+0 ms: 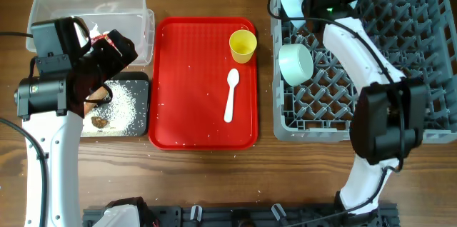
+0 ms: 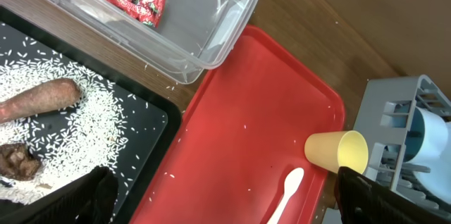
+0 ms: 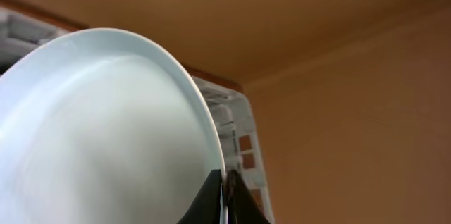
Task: Sort waste into correct bins and load items into the dishwasher rack
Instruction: 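Grasp the white plate with right gripper, stand it upright in the rack, then grasp the yellow cup with the left gripper and lift it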
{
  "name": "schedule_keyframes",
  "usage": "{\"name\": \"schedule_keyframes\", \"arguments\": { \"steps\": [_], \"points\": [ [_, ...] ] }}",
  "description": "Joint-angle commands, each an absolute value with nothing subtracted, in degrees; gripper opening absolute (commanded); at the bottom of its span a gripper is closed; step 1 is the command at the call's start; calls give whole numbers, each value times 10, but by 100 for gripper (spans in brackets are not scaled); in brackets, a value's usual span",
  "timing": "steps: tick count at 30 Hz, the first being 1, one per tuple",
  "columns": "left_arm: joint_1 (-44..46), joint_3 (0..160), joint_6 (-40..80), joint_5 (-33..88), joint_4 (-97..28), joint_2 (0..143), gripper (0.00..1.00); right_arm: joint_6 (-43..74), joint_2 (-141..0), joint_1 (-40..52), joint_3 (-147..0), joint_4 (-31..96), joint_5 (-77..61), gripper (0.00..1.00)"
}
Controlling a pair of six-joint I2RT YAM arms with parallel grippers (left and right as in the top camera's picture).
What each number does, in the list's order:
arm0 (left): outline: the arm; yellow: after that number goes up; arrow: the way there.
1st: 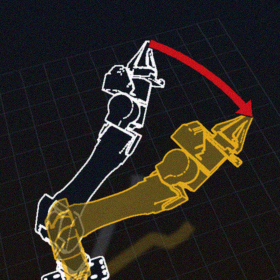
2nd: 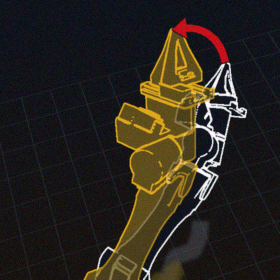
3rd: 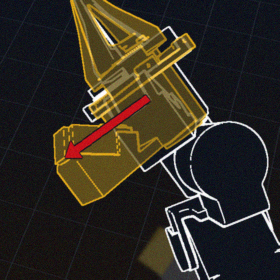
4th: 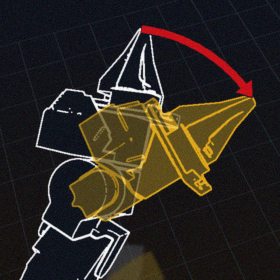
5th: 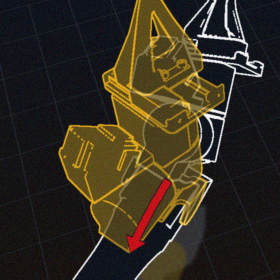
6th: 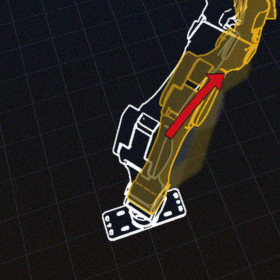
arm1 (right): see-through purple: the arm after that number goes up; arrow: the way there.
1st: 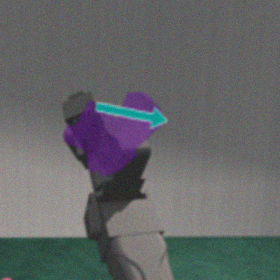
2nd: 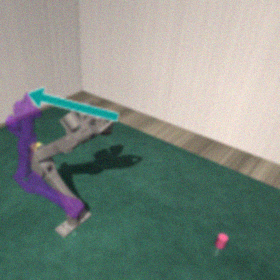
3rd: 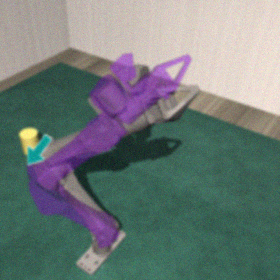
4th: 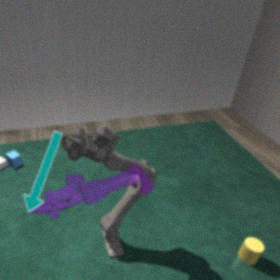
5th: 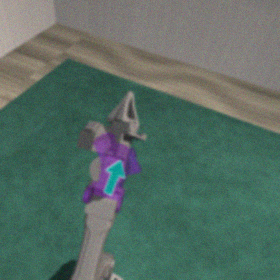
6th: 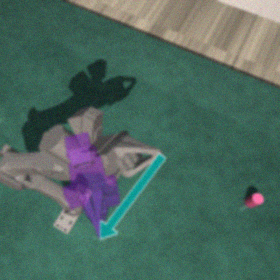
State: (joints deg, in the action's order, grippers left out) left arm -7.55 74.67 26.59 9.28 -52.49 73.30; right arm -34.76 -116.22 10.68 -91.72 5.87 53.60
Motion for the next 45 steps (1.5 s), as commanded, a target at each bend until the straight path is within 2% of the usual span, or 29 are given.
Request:
{"name": "schedule_keyframes", "arguments": {
  "steps": [1,2,3,5,7,9,10,14,21,24,35,39,44,45],
  "points": [
    [-74,750,255,89,-524,733,100,-315,-1163,107,-921,57,511,80],
    [-74,750,255,89,-524,733,100,-308,-1155,108,-921,66,520,94],
    [-74,750,255,89,-524,733,100,-298,-1144,111,-921,84,525,100],
    [-75,750,255,89,-524,733,100,-237,-1092,132,-922,179,502,100],
    [-74,750,255,89,-524,733,100,-175,-1044,156,-922,277,407,100],
    [-74,750,255,89,-524,733,100,-89,-980,199,-922,388,203,100],
    [-74,750,255,89,-524,733,100,-72,-962,220,-922,413,74,100],
    [-74,750,255,89,-524,733,100,-22,-970,251,-922,431,-35,99],
    [-75,750,255,89,-524,733,100,-13,-973,252,-922,471,-36,100],
    [-75,750,255,89,-524,733,100,17,-973,252,-922,500,-83,100],
    [-74,750,255,89,-524,733,100,75,-973,252,-922,501,-119,99],
    [-74,750,255,89,-524,733,100,126,-977,252,-922,503,-115,90],
    [-75,750,255,89,-524,733,100,197,-1007,252,-921,516,-70,86],
    [-74,750,255,89,-524,733,100,211,-1017,252,-921,518,-62,82]
  ]
}}
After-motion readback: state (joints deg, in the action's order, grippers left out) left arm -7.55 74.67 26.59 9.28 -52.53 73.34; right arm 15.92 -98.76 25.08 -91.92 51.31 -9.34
